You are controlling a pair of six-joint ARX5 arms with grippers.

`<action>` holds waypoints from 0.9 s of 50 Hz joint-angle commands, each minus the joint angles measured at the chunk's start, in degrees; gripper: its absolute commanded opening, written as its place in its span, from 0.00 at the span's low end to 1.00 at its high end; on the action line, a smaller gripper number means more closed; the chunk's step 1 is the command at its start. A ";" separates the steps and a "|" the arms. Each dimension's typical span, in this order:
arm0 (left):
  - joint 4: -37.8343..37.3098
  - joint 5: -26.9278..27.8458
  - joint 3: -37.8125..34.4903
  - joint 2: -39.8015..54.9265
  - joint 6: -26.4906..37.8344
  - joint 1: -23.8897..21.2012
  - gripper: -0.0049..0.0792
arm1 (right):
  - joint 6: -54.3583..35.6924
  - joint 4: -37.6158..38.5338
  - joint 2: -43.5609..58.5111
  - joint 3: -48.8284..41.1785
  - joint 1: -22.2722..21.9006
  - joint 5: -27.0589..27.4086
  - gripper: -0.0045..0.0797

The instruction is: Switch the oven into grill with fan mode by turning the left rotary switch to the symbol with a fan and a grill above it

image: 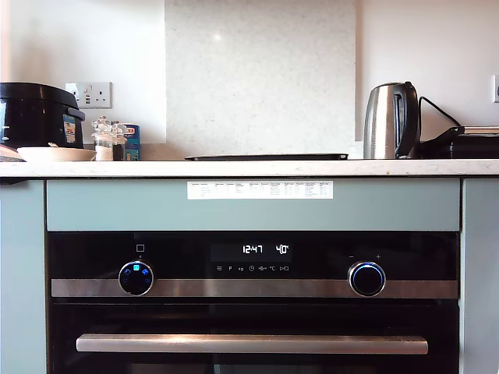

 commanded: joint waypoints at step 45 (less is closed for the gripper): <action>-4.02 19.15 8.92 10.75 -11.54 -7.26 0.04 | 6.73 -8.98 19.43 11.87 27.67 -11.04 0.04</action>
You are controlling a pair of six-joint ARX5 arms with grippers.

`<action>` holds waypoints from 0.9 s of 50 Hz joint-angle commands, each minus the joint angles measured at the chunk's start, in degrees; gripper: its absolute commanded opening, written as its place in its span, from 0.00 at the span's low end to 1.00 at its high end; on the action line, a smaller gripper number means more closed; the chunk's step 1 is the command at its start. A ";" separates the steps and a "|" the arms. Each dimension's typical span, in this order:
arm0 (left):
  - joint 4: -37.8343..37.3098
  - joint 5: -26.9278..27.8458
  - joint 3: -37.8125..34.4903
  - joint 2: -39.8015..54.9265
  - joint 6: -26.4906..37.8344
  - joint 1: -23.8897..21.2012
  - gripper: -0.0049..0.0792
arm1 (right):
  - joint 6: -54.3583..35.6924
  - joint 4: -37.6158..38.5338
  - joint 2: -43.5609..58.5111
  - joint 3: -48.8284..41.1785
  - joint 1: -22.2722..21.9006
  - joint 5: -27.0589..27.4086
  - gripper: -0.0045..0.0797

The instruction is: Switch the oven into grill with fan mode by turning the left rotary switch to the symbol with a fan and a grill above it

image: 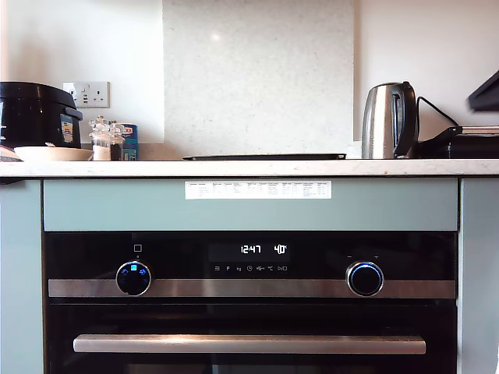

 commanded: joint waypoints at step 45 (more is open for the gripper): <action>35.98 -1.20 0.07 49.44 -4.81 -2.80 0.47 | -4.72 7.89 15.06 0.15 8.92 3.02 0.04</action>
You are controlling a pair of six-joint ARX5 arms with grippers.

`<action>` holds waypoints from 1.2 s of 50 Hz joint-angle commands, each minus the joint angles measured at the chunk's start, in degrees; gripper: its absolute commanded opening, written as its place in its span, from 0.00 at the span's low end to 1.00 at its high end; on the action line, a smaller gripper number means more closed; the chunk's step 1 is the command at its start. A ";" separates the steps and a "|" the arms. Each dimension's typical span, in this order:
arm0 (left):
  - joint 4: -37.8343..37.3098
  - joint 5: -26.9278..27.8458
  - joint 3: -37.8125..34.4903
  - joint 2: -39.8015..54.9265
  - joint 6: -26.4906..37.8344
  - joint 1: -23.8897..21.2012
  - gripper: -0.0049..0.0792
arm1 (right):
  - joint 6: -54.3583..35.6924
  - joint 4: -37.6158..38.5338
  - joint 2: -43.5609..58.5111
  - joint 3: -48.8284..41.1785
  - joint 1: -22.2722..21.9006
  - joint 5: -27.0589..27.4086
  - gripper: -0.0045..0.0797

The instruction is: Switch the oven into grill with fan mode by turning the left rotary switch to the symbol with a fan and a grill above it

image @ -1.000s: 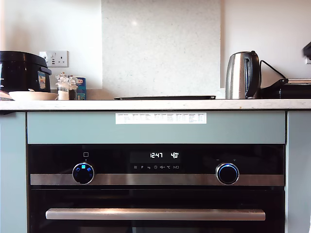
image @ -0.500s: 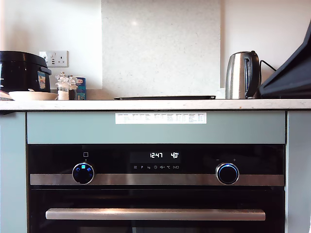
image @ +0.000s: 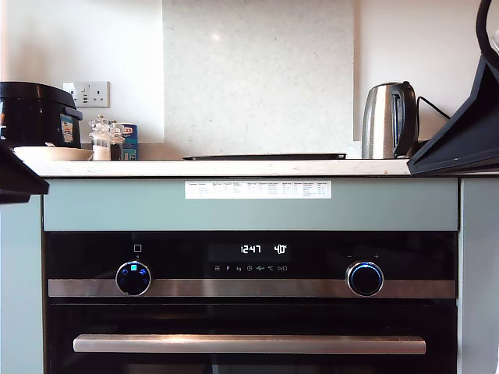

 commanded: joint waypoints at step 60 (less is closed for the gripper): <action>22.21 -1.57 27.02 56.76 -54.29 0.07 0.73 | -1.55 0.39 0.31 0.15 0.13 2.03 0.04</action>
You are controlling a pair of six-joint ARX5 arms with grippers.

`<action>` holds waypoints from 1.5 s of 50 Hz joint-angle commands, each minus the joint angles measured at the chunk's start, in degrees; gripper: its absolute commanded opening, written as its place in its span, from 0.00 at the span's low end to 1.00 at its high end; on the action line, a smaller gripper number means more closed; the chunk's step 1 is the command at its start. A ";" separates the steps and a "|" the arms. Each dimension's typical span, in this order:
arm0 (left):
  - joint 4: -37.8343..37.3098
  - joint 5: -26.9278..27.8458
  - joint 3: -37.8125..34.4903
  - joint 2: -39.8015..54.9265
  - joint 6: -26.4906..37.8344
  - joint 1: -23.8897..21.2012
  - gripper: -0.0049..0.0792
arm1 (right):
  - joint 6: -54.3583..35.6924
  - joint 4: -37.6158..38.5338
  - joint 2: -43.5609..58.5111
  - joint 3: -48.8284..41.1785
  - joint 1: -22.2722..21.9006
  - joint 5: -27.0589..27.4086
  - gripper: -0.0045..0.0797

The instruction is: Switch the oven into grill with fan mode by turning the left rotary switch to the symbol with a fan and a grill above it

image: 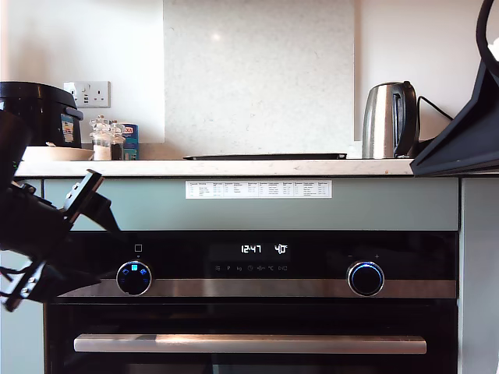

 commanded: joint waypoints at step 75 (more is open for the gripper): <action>-5.51 -7.50 10.10 8.70 1.53 -2.80 0.71 | -0.15 0.13 0.28 0.15 0.13 1.46 0.04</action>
